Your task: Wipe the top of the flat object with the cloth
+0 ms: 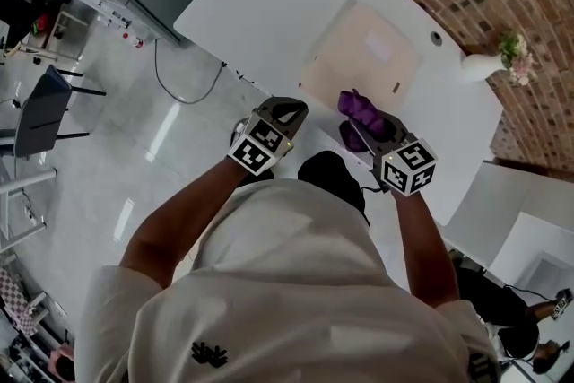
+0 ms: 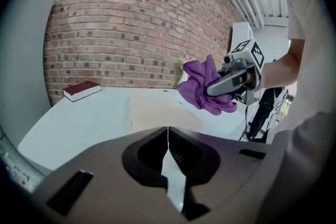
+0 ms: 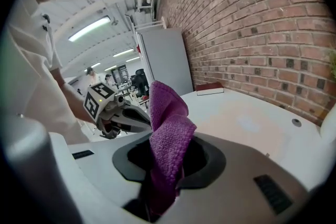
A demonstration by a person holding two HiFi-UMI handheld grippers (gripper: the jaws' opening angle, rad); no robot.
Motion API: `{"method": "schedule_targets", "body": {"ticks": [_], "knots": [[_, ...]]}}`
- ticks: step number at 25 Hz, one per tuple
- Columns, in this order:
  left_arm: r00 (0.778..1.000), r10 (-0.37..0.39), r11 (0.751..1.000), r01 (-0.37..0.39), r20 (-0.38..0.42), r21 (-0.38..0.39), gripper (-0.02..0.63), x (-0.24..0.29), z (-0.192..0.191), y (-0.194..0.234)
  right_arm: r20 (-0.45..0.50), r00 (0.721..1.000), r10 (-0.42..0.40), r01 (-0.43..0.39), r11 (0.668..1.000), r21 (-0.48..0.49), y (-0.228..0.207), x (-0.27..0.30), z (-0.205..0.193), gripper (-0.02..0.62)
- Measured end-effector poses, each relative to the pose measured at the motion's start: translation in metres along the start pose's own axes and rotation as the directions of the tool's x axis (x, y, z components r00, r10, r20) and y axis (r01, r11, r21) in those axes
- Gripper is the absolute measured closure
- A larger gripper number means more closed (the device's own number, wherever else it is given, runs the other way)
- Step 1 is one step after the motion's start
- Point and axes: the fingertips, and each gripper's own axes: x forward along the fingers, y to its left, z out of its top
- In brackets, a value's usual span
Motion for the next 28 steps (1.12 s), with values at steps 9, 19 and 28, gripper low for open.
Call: {"method": "schedule_targets", "body": {"ticks": [9,19,28], "knots": [[0.995,0.015,0.998,-0.022,-0.095,-0.064,0.581,0.072,-0.007,0.043,-0.111,0.987,0.119,-0.124,0.992,-0.032,-0.056,0.066,0.025,0.468],[0.979,0.04,0.995,-0.058,-0.198,-0.084,0.581,0.11,-0.025,0.057,-0.318,0.9,0.297,-0.342,0.935,-0.096,-0.065,0.133,0.001,0.468],[0.967,0.04,0.994,-0.065,-0.25,-0.09,0.581,0.113,-0.034,0.056,-0.427,0.848,0.313,-0.399,0.908,-0.127,-0.072,0.156,-0.02,0.468]]}}
